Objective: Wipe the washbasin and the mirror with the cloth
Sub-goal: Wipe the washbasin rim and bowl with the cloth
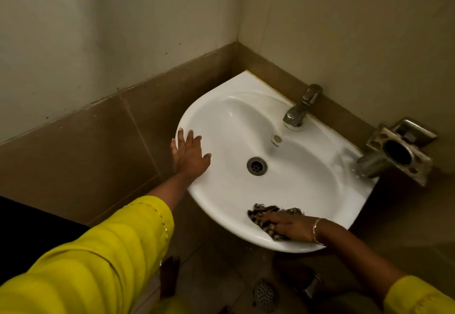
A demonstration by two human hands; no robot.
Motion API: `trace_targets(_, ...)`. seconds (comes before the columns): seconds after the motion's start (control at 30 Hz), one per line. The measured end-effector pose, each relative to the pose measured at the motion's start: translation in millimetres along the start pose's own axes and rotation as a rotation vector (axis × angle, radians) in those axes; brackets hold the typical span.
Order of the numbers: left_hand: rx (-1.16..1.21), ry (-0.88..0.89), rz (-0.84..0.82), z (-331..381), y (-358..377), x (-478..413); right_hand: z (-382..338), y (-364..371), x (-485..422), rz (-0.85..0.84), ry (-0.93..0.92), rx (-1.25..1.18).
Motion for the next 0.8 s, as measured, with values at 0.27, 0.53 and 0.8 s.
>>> trace_targets(0.27,-0.247,0.148,0.041,-3.9,3.2,9.6,53.5,-23.9,25.0,-0.150,0.202,0.596)
trace_targets(0.53,-0.211,0.153,0.093,-5.4,7.4,7.8,112.1,-59.5,-7.6,0.066,0.143,1.111)
trace_targets(0.8,-0.189,0.141,0.099,-5.2,9.8,6.8,100.6,-113.4,-56.7,0.402,-0.044,1.356)
Point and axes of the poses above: each hand's wrist, its own x-axis away from the middle knuckle, its own y-axis out of the palm, z = x × y, the point moved 2 cm from there along -x, towards the middle knuckle, and after that the axes turned 7 degrees about -y, right-handed, at the moved point
